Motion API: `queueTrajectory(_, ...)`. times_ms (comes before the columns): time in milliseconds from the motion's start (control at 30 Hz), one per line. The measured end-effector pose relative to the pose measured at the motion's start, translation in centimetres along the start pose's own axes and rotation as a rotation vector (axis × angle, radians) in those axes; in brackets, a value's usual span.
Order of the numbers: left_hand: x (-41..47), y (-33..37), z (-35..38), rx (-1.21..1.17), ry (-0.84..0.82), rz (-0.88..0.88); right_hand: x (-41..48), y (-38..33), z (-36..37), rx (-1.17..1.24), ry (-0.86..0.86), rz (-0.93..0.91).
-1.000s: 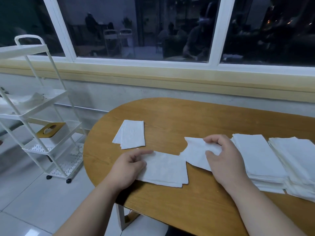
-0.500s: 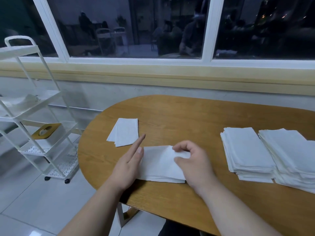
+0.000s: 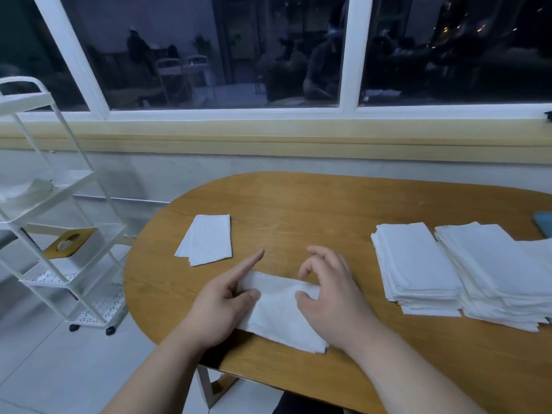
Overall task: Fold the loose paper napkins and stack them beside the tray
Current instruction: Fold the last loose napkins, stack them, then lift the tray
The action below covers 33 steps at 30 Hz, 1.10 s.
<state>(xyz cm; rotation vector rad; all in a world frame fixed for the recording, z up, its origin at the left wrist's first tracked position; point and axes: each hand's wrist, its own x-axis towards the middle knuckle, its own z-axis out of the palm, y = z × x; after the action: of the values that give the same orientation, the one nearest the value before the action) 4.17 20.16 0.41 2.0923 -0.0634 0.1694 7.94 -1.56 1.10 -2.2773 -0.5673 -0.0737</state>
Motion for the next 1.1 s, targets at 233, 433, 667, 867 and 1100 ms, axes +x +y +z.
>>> queueTrajectory(233,3.9,5.9,2.6,-0.08,-0.135,0.114,-2.0,0.2,-6.8,0.036,-0.167,0.128)
queueTrajectory(433,7.5,9.5,8.8,-0.211,-0.114,0.052,-3.4,3.7,-10.8,0.228,0.189,0.323)
queueTrajectory(667,12.4,12.6,15.4,-0.236,0.003,-0.003,-3.2,6.4,-14.0,0.074,0.362,0.435)
queueTrajectory(867,15.9,13.2,18.3,0.065,-0.032,0.048,-2.0,7.3,-14.6,-0.309,0.28,0.425)
queueTrajectory(1100,16.1,11.0,19.2,0.288,-0.044,0.107,-2.3,6.9,-15.0,-0.583,0.21,0.464)
